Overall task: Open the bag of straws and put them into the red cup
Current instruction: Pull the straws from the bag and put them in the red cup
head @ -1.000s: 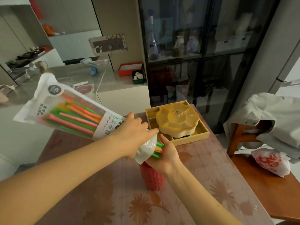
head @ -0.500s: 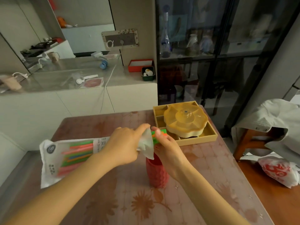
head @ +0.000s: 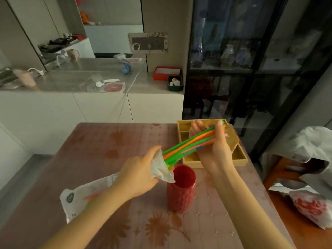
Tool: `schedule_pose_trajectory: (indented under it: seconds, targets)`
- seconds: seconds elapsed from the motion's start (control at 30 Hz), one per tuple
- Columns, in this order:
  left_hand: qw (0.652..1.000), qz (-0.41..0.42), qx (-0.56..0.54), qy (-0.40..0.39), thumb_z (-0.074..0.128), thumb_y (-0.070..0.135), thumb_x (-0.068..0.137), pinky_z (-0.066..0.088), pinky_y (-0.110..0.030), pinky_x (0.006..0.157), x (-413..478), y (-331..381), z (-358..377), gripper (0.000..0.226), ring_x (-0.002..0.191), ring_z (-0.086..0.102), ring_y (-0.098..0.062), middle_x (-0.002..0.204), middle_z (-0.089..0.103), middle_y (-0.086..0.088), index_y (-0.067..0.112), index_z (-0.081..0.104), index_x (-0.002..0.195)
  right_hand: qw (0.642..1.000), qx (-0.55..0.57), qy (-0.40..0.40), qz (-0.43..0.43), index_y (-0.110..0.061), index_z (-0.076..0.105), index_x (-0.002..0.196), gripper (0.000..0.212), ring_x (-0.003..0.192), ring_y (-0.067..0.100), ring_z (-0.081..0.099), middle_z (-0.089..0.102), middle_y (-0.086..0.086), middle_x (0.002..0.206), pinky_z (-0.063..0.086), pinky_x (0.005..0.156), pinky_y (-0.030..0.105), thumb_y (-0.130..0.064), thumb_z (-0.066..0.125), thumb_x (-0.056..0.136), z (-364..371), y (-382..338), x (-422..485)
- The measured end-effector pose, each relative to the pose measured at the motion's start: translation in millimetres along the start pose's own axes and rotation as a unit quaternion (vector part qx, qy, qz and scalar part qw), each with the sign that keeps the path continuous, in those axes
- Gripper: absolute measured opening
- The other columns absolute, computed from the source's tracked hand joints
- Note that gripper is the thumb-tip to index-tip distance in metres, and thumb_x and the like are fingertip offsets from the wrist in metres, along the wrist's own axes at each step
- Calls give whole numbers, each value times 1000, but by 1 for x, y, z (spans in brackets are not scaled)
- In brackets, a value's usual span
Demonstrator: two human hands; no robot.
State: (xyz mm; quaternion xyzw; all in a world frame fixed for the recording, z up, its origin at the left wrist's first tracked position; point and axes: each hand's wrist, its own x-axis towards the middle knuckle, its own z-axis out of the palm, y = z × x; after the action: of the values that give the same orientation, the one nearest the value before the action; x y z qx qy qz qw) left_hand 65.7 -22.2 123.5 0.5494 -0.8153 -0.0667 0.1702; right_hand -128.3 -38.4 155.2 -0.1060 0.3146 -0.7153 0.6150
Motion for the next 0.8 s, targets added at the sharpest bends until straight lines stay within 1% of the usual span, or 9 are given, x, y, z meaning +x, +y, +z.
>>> schedule_pose_trajectory:
  seconds: [0.07,0.13,0.23,0.33,0.47,0.53,0.6,0.67,0.8]
  targets:
    - [1000,-12,-16,11,69,35,72,46,-34,69,0,-1,2,82,88,65,-30,104,70,-5,29,22,139,996,85,-2,28,-5,57,103,41,85,20,65,69,8,86,45,100,39,-40,63,84,6,-7,11]
    - [999,-16,-30,20,69,34,72,46,-34,71,2,-2,3,81,91,65,-29,108,69,-4,28,23,139,992,117,-15,35,-10,55,91,33,73,16,55,58,4,77,42,100,35,-33,72,75,11,-10,18]
    - [999,-8,-42,29,71,34,73,47,-32,71,5,-2,3,81,90,65,-27,109,69,-3,26,25,139,999,24,-31,32,-13,54,70,21,66,14,50,50,2,68,45,89,36,-24,68,80,16,-4,19]
    - [999,-9,-44,29,71,34,73,44,-28,68,5,-4,7,81,89,65,-25,109,68,-1,27,24,139,998,-55,-29,25,-11,57,73,21,62,16,60,58,3,61,50,82,36,-24,61,89,20,10,13]
    - [998,-14,-61,28,72,33,73,46,-30,71,0,-11,13,82,91,64,-26,110,67,-3,25,25,139,998,-58,26,-21,-11,57,75,27,63,17,68,66,4,61,56,81,39,-33,60,90,23,10,13]
    - [997,-17,-65,37,74,32,71,45,-30,71,-3,-17,16,82,92,64,-27,110,68,-4,25,28,138,998,-29,26,-45,-13,56,74,27,61,17,65,63,2,59,57,78,38,-35,61,89,24,-2,15]
    - [996,-20,-69,44,75,31,69,43,-29,70,-7,-24,19,83,89,64,-28,107,69,-6,25,30,138,996,11,32,-77,-16,52,72,26,50,12,55,54,-2,54,56,64,29,-33,62,89,22,-17,19]
    - [997,-23,-66,43,77,31,68,41,-27,68,-8,-30,22,84,87,65,-28,105,69,-6,24,31,138,992,22,54,-114,-17,50,71,26,43,8,46,47,-5,51,48,51,24,-31,63,89,18,-31,24]
    - [997,-23,-67,40,82,30,60,48,-32,63,-9,-43,30,86,77,67,-33,97,72,-8,25,36,132,983,36,79,-159,-17,47,68,28,43,7,38,41,-6,50,39,47,22,-29,63,89,7,-57,35]
